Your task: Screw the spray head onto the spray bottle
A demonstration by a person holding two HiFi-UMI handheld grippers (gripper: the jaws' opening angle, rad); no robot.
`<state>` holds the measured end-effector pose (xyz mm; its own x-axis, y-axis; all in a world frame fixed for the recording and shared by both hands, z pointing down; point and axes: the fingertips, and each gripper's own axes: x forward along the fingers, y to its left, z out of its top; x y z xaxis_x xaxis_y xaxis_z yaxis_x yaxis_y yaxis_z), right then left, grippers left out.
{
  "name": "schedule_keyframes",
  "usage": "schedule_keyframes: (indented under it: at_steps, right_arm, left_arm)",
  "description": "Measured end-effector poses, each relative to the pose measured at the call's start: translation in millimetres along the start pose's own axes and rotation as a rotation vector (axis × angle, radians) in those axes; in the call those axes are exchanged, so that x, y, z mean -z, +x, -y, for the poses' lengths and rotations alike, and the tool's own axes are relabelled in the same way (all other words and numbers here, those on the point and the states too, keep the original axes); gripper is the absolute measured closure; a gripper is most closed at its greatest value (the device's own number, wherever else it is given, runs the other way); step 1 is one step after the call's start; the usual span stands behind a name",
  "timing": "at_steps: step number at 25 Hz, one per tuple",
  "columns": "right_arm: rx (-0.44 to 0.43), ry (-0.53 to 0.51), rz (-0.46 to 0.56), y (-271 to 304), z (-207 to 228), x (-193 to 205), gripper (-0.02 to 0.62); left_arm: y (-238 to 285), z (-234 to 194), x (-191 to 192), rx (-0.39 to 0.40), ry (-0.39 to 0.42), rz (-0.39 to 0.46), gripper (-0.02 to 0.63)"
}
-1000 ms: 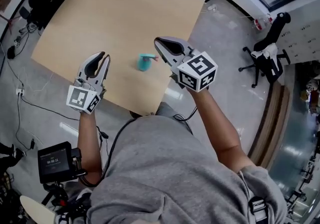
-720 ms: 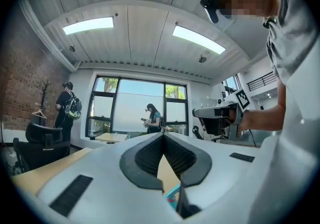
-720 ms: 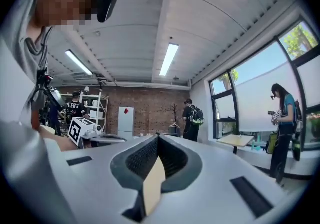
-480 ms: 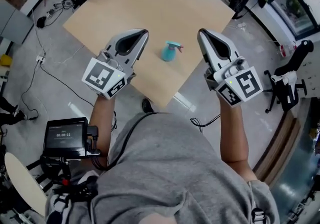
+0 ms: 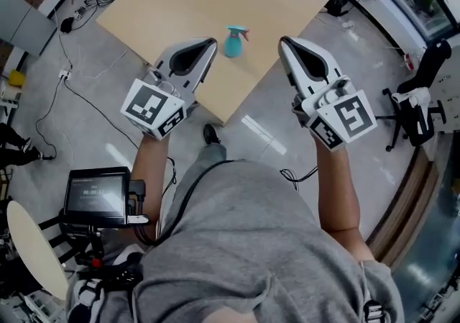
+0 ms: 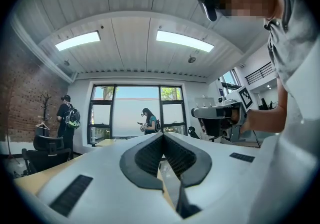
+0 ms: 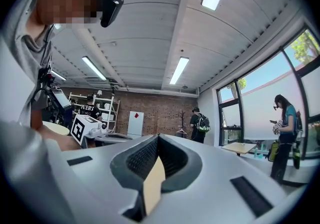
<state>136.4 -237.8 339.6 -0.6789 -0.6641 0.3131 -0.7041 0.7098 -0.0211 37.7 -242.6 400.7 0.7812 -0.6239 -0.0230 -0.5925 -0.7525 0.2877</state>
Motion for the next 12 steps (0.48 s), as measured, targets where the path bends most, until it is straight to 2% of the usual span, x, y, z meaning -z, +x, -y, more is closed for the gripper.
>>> schedule_keyframes:
  at_steps: [12]
  right_arm:
    - [-0.008, 0.034, 0.009, 2.5, -8.4, 16.2, 0.589]
  left_arm:
    - [-7.1, -3.4, 10.5, -0.002, 0.023, -0.034, 0.601]
